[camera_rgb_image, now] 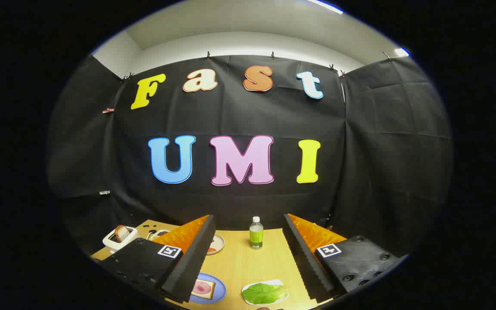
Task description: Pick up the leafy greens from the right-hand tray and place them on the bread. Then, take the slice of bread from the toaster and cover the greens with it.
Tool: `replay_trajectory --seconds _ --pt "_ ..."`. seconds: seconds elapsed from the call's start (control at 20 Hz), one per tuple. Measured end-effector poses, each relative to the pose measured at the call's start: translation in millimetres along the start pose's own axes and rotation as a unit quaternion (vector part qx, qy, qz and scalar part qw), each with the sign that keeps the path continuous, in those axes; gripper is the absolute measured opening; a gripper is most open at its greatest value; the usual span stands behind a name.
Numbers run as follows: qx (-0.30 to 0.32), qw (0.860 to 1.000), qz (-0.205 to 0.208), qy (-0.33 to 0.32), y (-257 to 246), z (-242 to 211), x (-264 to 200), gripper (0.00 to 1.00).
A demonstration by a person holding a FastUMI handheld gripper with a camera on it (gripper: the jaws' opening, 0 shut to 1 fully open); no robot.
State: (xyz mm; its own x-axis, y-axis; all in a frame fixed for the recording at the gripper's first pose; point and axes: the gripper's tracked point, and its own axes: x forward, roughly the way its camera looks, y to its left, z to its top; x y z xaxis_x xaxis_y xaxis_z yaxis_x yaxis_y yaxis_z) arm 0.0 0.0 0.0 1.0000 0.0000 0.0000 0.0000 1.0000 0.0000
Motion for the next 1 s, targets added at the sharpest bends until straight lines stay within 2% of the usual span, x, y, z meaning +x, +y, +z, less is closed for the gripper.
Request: replay_trajectory --seconds 0.5,1.0 --pt "-0.005 1.0 0.005 0.007 0.1 -6.8 -6.1 0.98" --pt "-0.006 0.999 0.013 0.046 -10.3 -41.8 2.0 0.98"
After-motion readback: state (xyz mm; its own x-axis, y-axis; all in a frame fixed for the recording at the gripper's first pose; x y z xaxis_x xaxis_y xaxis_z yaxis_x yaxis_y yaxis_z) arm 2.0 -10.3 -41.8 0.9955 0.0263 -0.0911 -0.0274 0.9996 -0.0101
